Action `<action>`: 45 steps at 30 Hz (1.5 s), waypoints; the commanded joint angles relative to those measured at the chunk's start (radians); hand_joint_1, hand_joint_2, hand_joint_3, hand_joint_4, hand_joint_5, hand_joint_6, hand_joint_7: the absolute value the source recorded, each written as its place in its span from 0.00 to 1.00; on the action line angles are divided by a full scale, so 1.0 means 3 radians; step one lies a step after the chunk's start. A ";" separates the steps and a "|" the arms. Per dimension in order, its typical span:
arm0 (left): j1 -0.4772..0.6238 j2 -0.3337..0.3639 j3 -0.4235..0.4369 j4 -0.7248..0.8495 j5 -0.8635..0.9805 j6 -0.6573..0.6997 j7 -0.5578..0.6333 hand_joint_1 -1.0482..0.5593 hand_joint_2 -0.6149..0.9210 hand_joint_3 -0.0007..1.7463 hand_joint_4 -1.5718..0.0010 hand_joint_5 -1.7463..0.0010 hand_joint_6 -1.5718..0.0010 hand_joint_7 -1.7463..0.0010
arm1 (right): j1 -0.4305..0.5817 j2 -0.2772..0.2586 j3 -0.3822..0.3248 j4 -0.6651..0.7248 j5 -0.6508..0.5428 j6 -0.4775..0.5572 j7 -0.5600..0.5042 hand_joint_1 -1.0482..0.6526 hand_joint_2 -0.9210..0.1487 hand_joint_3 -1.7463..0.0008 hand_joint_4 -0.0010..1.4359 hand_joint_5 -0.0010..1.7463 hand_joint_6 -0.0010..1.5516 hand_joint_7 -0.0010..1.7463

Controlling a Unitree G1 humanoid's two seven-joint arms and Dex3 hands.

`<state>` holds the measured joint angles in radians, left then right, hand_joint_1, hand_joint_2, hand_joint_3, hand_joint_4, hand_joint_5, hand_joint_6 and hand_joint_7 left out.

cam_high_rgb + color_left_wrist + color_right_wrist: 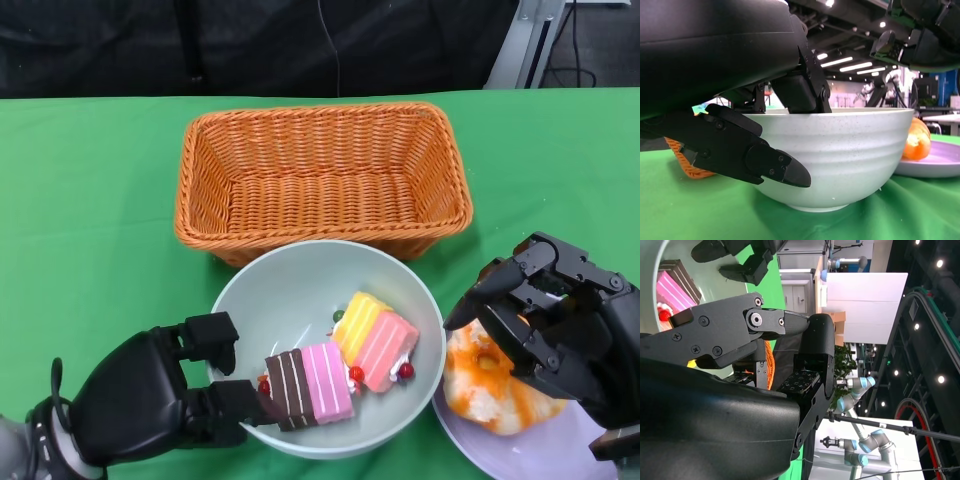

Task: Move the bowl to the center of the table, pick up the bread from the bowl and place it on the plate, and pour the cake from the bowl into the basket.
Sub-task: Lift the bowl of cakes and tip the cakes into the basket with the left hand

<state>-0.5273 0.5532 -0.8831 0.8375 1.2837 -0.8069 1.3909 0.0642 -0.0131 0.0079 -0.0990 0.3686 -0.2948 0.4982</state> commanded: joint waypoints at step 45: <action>0.0209 0.0252 0.0326 -0.0424 -0.0216 -0.0199 0.0526 0.60 0.99 0.16 0.56 0.13 0.58 0.21 | -0.0033 0.0000 -0.0053 0.0087 0.0097 -0.0025 0.0019 0.53 0.00 0.81 0.51 0.83 0.45 0.67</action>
<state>-0.4749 0.6017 -0.8082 0.7282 1.2468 -0.8529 1.5090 0.0621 -0.0081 0.0028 -0.0804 0.3839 -0.2957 0.5021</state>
